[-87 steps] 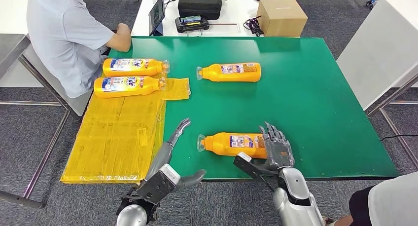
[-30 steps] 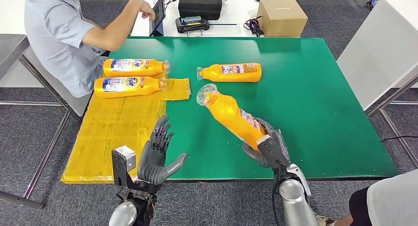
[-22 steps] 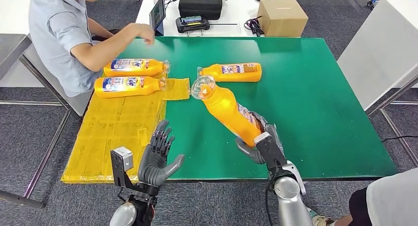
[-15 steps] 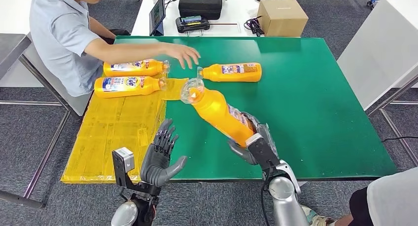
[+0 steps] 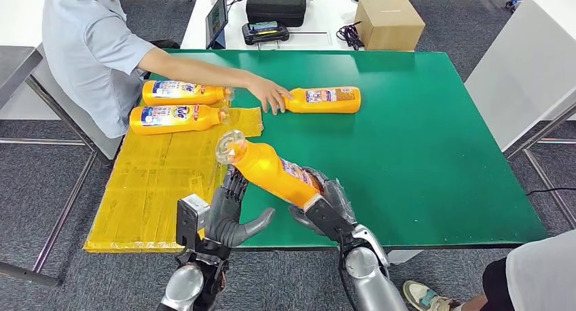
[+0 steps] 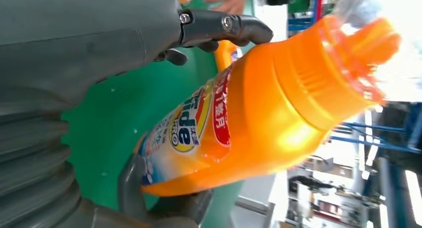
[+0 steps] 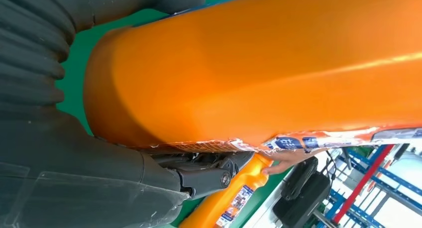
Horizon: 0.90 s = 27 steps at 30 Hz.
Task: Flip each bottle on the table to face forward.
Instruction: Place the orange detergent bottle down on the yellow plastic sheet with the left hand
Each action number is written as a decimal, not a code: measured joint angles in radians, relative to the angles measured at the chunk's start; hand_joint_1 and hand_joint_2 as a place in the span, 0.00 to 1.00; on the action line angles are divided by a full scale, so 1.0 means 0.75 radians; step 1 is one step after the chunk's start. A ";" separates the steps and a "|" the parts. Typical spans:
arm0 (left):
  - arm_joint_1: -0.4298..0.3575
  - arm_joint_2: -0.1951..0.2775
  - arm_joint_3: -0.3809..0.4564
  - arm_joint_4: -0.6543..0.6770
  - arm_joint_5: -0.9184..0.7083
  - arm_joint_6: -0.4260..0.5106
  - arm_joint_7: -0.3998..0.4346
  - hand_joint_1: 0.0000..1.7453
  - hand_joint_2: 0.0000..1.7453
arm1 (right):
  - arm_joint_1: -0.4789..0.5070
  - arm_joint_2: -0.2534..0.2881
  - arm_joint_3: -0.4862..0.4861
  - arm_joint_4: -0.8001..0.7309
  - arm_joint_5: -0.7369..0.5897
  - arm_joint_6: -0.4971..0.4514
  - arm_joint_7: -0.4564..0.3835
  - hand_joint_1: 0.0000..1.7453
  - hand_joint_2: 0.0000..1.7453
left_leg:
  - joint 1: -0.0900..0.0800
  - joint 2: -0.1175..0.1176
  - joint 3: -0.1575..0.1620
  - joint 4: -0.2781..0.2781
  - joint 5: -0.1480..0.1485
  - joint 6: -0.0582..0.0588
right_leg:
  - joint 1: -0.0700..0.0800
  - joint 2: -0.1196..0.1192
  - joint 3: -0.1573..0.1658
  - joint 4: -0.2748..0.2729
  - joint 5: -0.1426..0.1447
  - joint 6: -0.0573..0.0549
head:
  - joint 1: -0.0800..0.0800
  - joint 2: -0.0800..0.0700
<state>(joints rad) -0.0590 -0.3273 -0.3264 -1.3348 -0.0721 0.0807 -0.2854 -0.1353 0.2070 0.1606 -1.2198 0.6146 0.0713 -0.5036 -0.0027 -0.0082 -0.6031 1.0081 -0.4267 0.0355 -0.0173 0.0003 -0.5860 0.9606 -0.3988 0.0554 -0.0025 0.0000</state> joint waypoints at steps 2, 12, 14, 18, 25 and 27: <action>-0.018 0.000 -0.002 0.033 0.013 -0.002 0.001 0.00 1.00 | -0.003 0.002 0.018 0.008 0.013 -0.007 0.001 1.00 1.00 | 0.000 0.000 0.000 0.000 0.000 0.000 | 0.000 0.000 0.000 0.000 0.000 0.000 | 0.000 0.000; -0.083 -0.005 -0.004 0.141 0.117 -0.068 -0.104 0.00 1.00 | -0.039 0.008 0.121 0.084 0.034 -0.024 -0.060 1.00 1.00 | 0.000 0.000 0.000 0.000 0.000 0.000 | 0.000 0.000 -0.001 0.000 0.000 0.000 | 0.000 0.000; -0.091 -0.006 -0.001 0.154 0.143 -0.074 -0.105 0.00 1.00 | -0.041 0.009 0.138 0.097 0.033 -0.024 -0.070 1.00 1.00 | 0.000 0.000 -0.001 0.000 0.000 0.000 | 0.000 0.000 -0.001 0.000 0.000 0.000 | 0.000 0.000; -0.101 -0.007 0.004 0.172 0.165 -0.081 -0.106 0.00 1.00 | -0.045 0.009 0.155 0.116 0.030 -0.028 -0.076 1.00 1.00 | 0.000 0.000 -0.001 0.000 0.000 0.000 | 0.000 0.000 -0.001 0.000 0.000 0.000 | 0.000 0.000; -0.103 -0.008 0.009 0.180 0.261 -0.116 -0.140 0.74 1.00 | -0.065 0.013 0.169 0.164 0.004 -0.021 -0.102 1.00 1.00 | 0.000 0.000 -0.001 0.000 0.000 0.000 | 0.000 0.000 -0.001 0.000 0.000 0.000 | 0.000 0.000; -0.103 -0.008 0.012 0.180 0.267 -0.099 -0.159 1.00 1.00 | -0.075 0.017 0.175 0.185 -0.001 -0.019 -0.107 0.99 1.00 | 0.000 0.000 -0.001 0.000 0.000 0.000 | 0.000 0.000 -0.001 0.000 0.000 0.000 | 0.000 0.000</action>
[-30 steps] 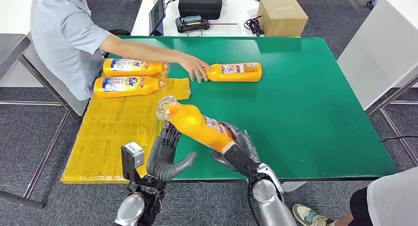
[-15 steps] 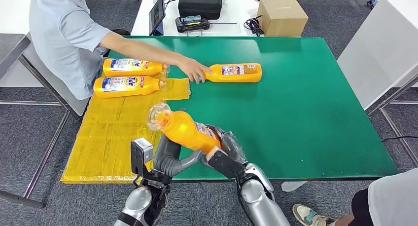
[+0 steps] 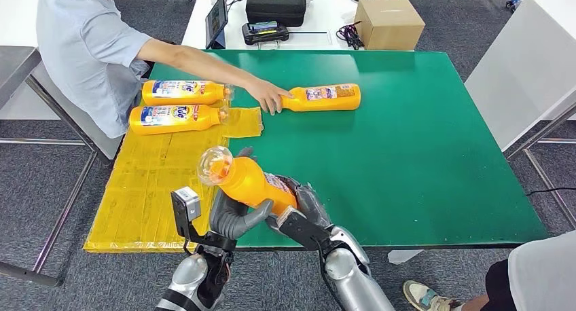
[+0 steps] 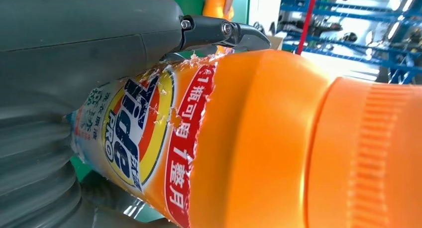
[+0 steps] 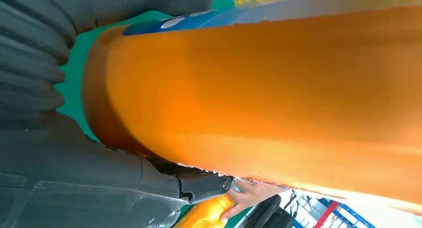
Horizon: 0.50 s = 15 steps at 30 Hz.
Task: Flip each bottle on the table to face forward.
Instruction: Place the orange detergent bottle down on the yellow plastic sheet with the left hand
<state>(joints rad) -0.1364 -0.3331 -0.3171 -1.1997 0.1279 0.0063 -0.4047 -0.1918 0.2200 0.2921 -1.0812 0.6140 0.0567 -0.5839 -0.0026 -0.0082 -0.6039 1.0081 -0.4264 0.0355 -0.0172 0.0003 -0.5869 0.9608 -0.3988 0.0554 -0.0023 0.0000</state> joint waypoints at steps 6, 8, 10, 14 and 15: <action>0.005 -0.002 0.021 -0.010 -0.022 0.035 -0.046 1.00 1.00 | -0.030 0.007 0.015 0.054 -0.027 -0.002 -0.004 0.61 1.00 | 0.000 0.000 0.000 0.000 0.000 0.000 | 0.000 0.000 0.000 0.000 0.000 0.000 | 0.000 0.000; 0.007 -0.002 0.024 -0.019 -0.040 0.050 -0.054 1.00 1.00 | -0.032 0.009 0.016 0.064 -0.042 0.002 -0.004 0.19 1.00 | 0.000 0.000 0.000 0.000 0.000 0.000 | 0.000 0.000 0.000 0.000 0.000 0.000 | 0.000 0.000; 0.009 -0.003 0.024 -0.032 -0.085 0.084 -0.066 1.00 1.00 | -0.033 0.012 0.016 0.074 -0.053 0.008 0.001 0.00 1.00 | 0.000 0.000 0.000 0.000 0.000 0.000 | 0.000 0.000 -0.001 0.000 0.000 0.000 | 0.000 0.000; 0.010 -0.003 0.024 -0.067 -0.183 0.158 -0.077 1.00 1.00 | -0.030 0.015 0.015 0.095 -0.061 0.010 0.018 0.00 1.00 | 0.000 0.000 -0.001 0.000 0.000 0.000 | 0.000 0.000 -0.001 0.000 0.000 0.000 | 0.000 0.000; 0.010 -0.003 0.024 -0.075 -0.198 0.167 -0.077 1.00 1.00 | -0.030 0.016 0.015 0.098 -0.061 0.010 0.021 0.00 1.00 | 0.000 0.000 -0.001 0.000 0.000 0.000 | 0.000 0.000 -0.001 0.000 0.000 0.000 | 0.000 0.000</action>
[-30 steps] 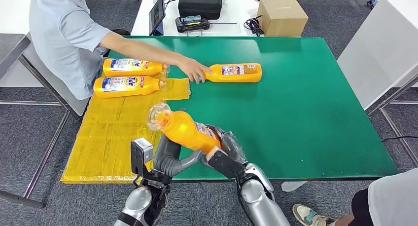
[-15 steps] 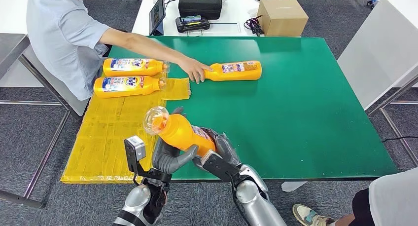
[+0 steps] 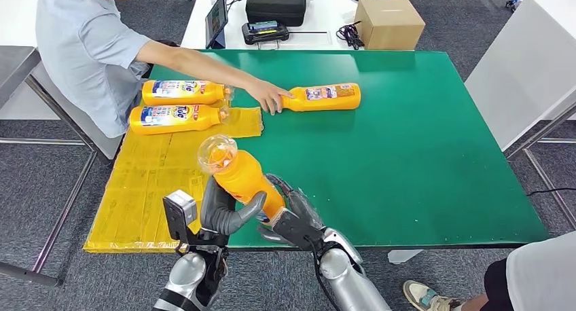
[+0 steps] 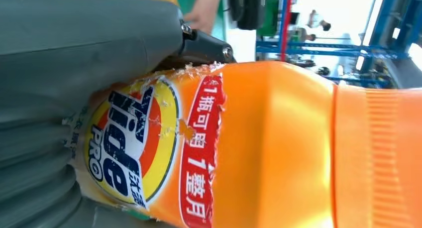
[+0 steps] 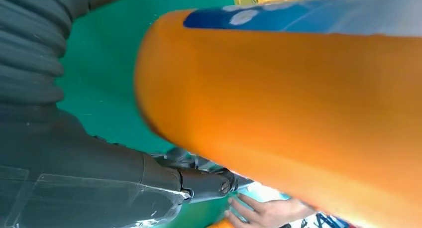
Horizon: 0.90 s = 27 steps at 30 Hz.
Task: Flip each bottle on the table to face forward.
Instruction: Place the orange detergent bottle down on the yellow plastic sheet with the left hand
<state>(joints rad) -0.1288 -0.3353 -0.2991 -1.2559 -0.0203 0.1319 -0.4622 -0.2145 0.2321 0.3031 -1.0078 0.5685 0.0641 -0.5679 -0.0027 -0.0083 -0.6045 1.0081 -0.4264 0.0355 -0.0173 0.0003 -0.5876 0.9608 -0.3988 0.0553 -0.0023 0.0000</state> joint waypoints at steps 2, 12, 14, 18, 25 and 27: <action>0.001 0.000 0.000 -0.014 -0.019 0.011 0.001 1.00 1.00 | 0.000 0.003 0.000 0.005 0.001 0.001 0.007 0.00 1.00 | 0.000 0.000 0.000 0.000 0.000 0.000 | 0.000 0.000 0.000 0.000 0.000 0.000 | 0.000 0.000; 0.012 0.000 0.014 -0.078 -0.293 0.126 0.054 1.00 1.00 | 0.012 0.013 -0.007 0.013 -0.004 -0.018 0.056 0.00 1.00 | 0.000 0.000 0.000 0.000 0.000 0.000 | 0.000 0.000 0.000 0.000 0.000 0.000 | 0.000 0.000; 0.020 0.000 0.021 -0.110 -0.502 0.178 0.100 1.00 1.00 | 0.026 0.013 -0.020 0.001 0.000 -0.035 0.067 0.00 1.00 | 0.000 0.000 -0.001 0.000 0.000 0.000 | 0.000 0.000 0.000 0.000 0.000 0.000 | 0.000 0.000; 0.033 0.000 0.046 -0.182 -1.012 0.244 0.211 1.00 1.00 | 0.062 0.013 -0.065 -0.047 0.011 -0.055 0.075 0.00 1.00 | 0.000 0.000 -0.001 0.000 0.000 0.000 | 0.000 0.000 -0.001 0.000 0.000 0.000 | 0.000 0.000; 0.031 0.001 0.111 -0.229 -1.195 0.101 0.267 1.00 1.00 | 0.105 0.004 -0.186 -0.137 -0.008 -0.058 0.084 0.00 1.00 | 0.000 0.000 -0.001 0.000 0.000 0.000 | 0.000 0.000 -0.001 0.000 0.000 0.000 | 0.000 0.000; 0.030 0.001 0.115 -0.229 -1.232 0.089 0.272 1.00 1.00 | 0.112 0.001 -0.211 -0.150 -0.012 -0.058 0.082 0.00 1.00 | 0.000 0.000 -0.001 0.000 0.000 0.000 | 0.000 0.000 -0.001 0.000 0.000 0.000 | 0.000 0.000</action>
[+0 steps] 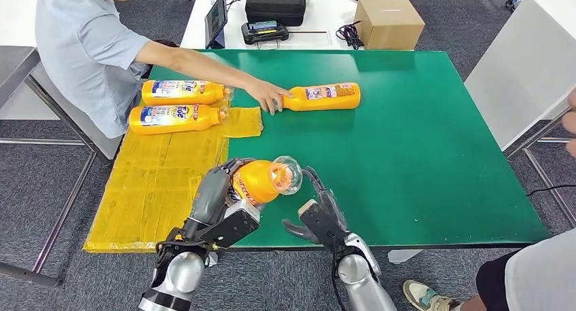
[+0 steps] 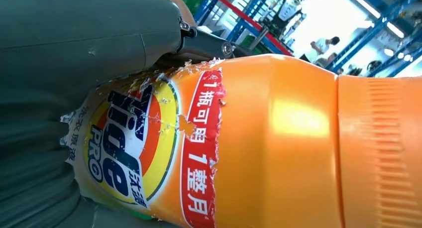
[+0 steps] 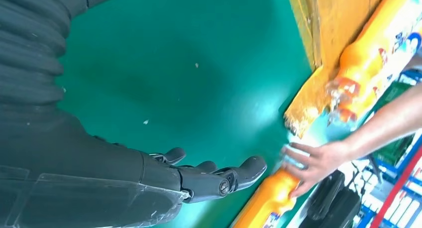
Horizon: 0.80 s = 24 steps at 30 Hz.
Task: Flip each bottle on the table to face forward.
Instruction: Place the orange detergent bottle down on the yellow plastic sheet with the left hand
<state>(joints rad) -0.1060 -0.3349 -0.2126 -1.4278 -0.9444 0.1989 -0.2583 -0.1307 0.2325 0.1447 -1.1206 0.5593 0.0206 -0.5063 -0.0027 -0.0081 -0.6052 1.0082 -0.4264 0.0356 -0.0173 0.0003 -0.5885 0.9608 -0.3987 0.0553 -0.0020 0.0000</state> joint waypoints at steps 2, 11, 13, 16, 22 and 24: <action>-0.005 0.002 0.002 0.007 -0.088 0.003 0.018 1.00 1.00 | 0.003 -0.003 -0.030 -0.009 -0.006 0.000 -0.005 0.00 1.00 | 0.000 -0.001 0.000 0.000 0.000 0.000 | 0.000 0.000 0.000 0.000 0.000 0.000 | 0.000 0.000; -0.114 0.046 0.056 0.184 -0.406 0.091 0.093 1.00 1.00 | 0.023 -0.022 -0.191 -0.060 -0.049 0.033 -0.029 0.00 1.00 | 0.000 0.000 0.000 0.000 0.000 0.000 | 0.000 0.000 0.000 0.000 0.000 0.000 | 0.000 0.000; -0.128 0.054 0.065 0.210 -0.412 0.095 0.093 1.00 1.00 | 0.026 -0.024 -0.208 -0.064 -0.051 0.034 -0.030 0.00 1.00 | 0.000 0.000 0.000 0.000 0.000 0.000 | 0.000 0.000 0.000 0.000 0.000 0.000 | 0.000 0.000; -0.138 0.060 0.076 0.232 -0.414 0.098 0.093 1.00 1.00 | 0.028 -0.024 -0.222 -0.067 -0.051 0.035 -0.031 0.00 1.00 | 0.000 0.000 -0.001 0.000 0.000 0.000 | 0.000 0.000 0.000 0.000 0.000 0.000 | 0.000 0.000; -0.146 0.068 0.085 0.258 -0.462 0.106 0.104 1.00 1.00 | 0.028 -0.024 -0.236 -0.068 -0.051 0.035 -0.031 0.00 1.00 | 0.000 0.000 -0.001 0.000 0.000 0.000 | 0.000 0.000 -0.001 0.000 0.000 0.000 | 0.000 0.000; -0.152 0.073 0.087 0.273 -0.523 0.127 0.125 1.00 1.00 | 0.029 -0.024 -0.244 -0.068 -0.052 0.035 -0.031 0.00 1.00 | 0.000 0.000 -0.001 0.000 0.000 0.000 | 0.000 0.000 -0.001 0.000 0.000 0.000 | 0.000 0.000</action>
<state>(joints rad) -0.2202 -0.2801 -0.1472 -1.2232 -1.3366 0.2945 -0.1646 -0.1090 0.2146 -0.0380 -1.1719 0.5201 0.0465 -0.5299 -0.0028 -0.0085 -0.6062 1.0083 -0.4263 0.0357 -0.0174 0.0003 -0.5892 0.9608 -0.3986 0.0554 -0.0020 0.0000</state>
